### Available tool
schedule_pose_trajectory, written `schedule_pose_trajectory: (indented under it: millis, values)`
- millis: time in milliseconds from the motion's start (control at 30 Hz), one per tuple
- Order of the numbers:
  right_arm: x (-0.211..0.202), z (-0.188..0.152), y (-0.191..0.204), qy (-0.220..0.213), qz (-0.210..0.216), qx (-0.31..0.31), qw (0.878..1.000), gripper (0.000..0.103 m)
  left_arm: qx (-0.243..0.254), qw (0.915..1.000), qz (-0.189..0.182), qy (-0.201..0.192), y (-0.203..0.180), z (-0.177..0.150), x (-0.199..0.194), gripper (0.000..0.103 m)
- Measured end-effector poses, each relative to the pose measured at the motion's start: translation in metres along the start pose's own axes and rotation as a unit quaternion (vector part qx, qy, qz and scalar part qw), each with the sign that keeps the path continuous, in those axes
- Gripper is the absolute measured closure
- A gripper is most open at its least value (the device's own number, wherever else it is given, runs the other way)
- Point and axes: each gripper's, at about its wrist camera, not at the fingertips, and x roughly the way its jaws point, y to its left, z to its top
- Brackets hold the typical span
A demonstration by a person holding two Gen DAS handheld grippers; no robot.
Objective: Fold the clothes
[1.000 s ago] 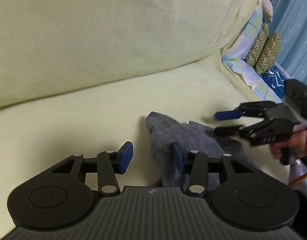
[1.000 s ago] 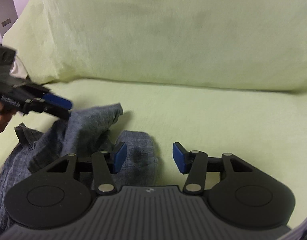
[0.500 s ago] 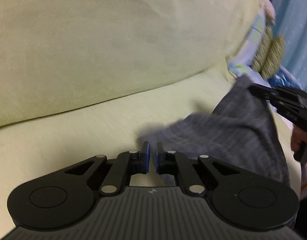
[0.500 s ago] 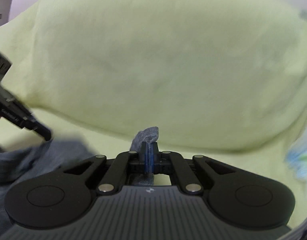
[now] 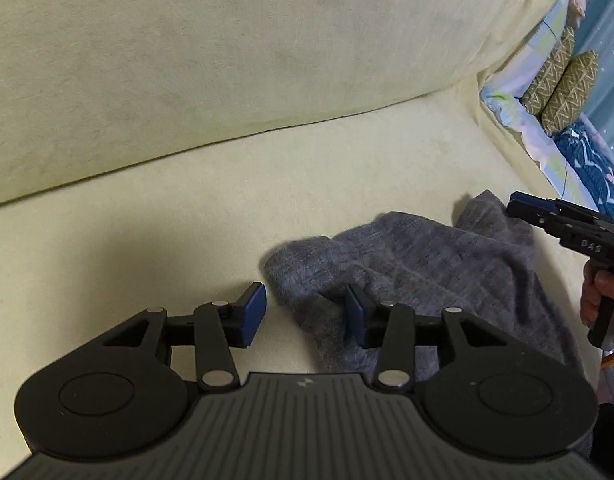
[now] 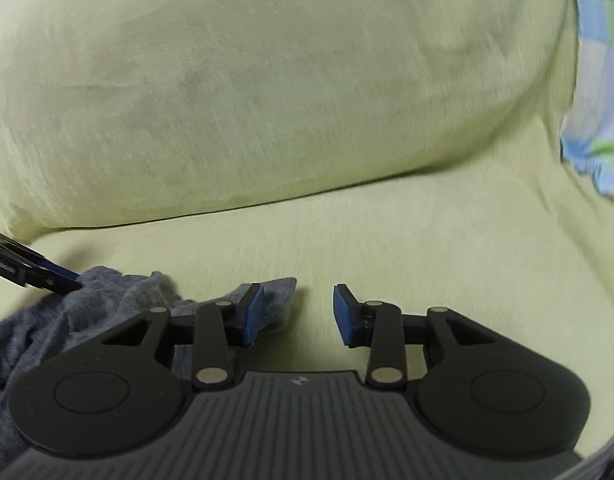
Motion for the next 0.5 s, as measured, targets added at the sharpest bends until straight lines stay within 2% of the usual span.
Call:
schedule_pose_trajectory:
  millis: [33,100,167,267,400,433,467,500]
  values:
    - [0.000,0.000,-0.001,-0.001,0.002,0.007,1.000,0.069,0.007,1.0000,0.002,-0.003,-0.002,0.001,0.001,0.099]
    - [-0.005,-0.004,-0.006,-0.004,0.008,0.024,1.000,0.069,0.022,0.9990,0.028,-0.026,-0.005,0.002,-0.003,0.100]
    - [-0.008,-0.008,-0.007,-0.002,0.018,0.029,0.999,0.066,0.036,0.9937,0.084,-0.065,-0.006,0.005,-0.012,0.101]
    - [-0.007,-0.015,-0.003,0.018,0.050,0.016,0.998,0.066,0.035,0.9925,0.094,-0.069,-0.002,0.005,-0.009,0.101]
    - [0.011,-0.022,0.010,0.057,0.084,-0.016,0.995,0.068,0.045,0.9921,0.106,-0.051,-0.002,0.001,0.000,0.100]
    - [0.013,-0.022,0.012,0.064,0.088,-0.019,0.994,0.078,0.045,0.9920,0.107,-0.049,-0.002,0.000,0.001,0.100]
    - [0.013,-0.020,0.012,0.072,0.094,-0.020,0.993,0.101,0.045,0.9920,0.107,-0.048,-0.002,-0.001,0.002,0.100]
    - [0.011,-0.017,0.011,0.077,0.099,-0.016,0.992,0.101,0.044,0.9921,0.107,-0.048,-0.001,-0.002,0.002,0.100]
